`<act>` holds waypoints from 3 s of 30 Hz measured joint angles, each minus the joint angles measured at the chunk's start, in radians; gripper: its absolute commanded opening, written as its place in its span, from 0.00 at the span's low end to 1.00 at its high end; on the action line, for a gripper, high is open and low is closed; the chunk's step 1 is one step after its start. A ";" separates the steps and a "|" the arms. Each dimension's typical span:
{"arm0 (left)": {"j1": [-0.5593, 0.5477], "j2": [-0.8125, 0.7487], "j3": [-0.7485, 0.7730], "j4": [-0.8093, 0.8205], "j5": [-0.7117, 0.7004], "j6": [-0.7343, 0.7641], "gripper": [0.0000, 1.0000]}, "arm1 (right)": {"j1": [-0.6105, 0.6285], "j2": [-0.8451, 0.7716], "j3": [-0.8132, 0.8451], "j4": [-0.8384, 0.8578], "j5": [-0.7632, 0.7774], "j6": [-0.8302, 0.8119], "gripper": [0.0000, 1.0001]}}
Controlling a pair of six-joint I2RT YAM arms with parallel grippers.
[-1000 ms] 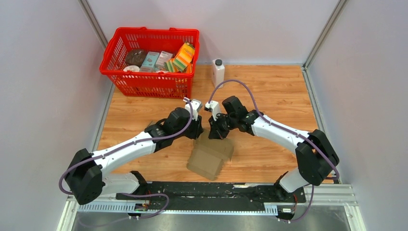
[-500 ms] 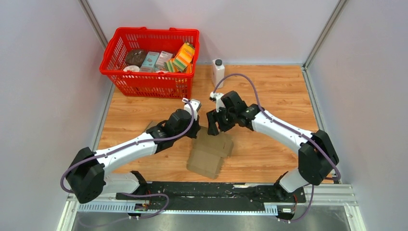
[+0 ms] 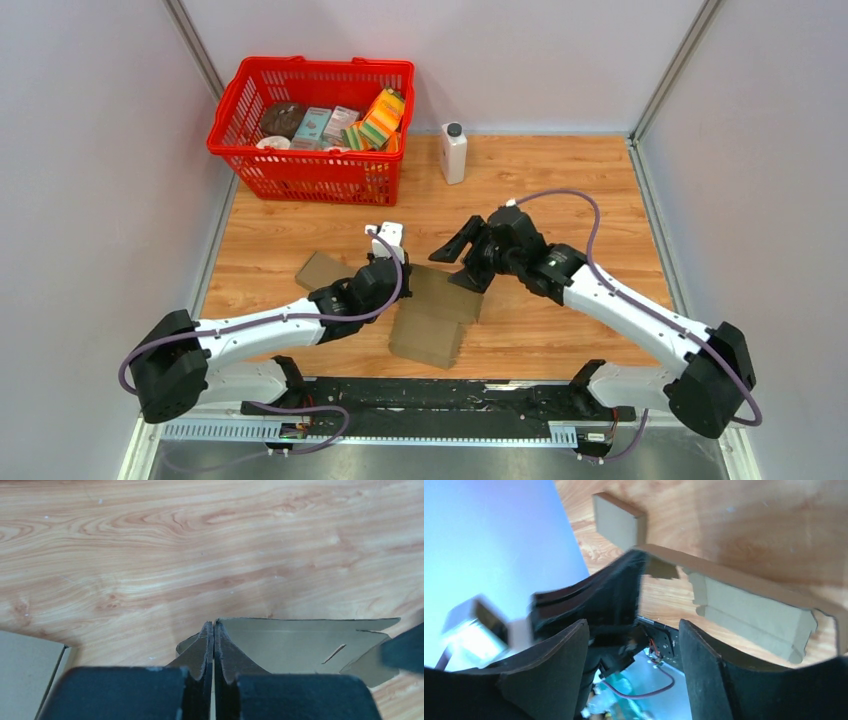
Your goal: Fold the paper box
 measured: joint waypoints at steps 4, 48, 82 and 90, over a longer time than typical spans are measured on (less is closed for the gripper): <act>-0.026 -0.018 -0.021 0.027 -0.080 -0.032 0.00 | 0.018 0.049 -0.111 0.039 0.021 0.241 0.63; -0.084 -0.494 -0.334 0.051 -0.076 0.044 0.50 | -0.067 0.193 -0.355 0.563 0.044 0.392 0.00; -0.022 0.202 -0.103 0.297 0.129 0.084 0.20 | -0.130 0.258 -0.509 0.914 -0.001 0.361 0.00; -0.034 0.229 -0.031 0.185 0.042 -0.022 0.27 | -0.132 0.258 -0.523 0.931 0.014 0.390 0.00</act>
